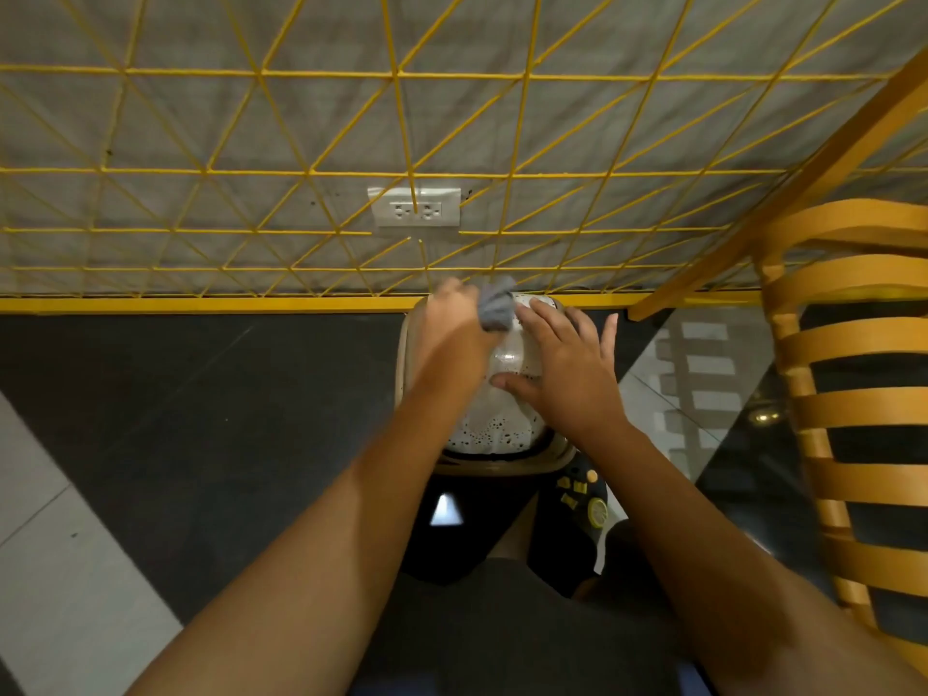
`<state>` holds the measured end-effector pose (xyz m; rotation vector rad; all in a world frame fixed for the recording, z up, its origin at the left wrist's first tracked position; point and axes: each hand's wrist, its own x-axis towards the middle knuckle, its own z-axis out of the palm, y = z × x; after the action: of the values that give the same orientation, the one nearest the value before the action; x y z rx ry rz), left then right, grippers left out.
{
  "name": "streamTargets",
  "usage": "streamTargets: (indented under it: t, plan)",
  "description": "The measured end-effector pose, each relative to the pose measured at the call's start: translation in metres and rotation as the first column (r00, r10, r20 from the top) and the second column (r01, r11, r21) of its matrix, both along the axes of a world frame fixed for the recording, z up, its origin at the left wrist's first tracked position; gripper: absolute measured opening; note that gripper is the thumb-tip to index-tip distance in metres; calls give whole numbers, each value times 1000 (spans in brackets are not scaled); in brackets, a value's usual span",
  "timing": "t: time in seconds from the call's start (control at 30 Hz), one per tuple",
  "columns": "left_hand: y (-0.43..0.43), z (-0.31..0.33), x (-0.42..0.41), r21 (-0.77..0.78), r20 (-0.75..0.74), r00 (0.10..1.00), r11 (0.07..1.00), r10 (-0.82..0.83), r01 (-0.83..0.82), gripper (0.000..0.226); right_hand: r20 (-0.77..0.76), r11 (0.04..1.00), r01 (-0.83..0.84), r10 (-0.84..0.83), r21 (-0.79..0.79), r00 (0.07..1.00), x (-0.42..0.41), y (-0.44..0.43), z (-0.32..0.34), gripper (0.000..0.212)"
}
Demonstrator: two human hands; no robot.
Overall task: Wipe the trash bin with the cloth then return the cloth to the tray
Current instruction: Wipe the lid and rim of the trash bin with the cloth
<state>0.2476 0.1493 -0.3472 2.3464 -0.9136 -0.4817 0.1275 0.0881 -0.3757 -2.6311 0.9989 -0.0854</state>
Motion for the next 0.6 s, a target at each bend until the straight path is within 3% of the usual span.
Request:
streamTargets:
  t: [0.1,0.27,0.43,0.6]
  plan:
    - [-1,-1,-5,-25,-62,997,999,-43,41,13,-18,1000,-6,6,-5,1000,-1,1,0,80]
    - [3,-1,23,19,25,991,991,131,-131,12,-18,1000,-8,8,3,1000,-1,2,-1,80]
    - [2,-1,-8,-33,52,991,992,-121,123,17,-32,1000,-3,3,-11,999,-2,0,-1,81]
    - [0,-1,28,23,52,998,999,46,-48,14,-29,1000,-10,10,-5,1000,-2,0,-2,81]
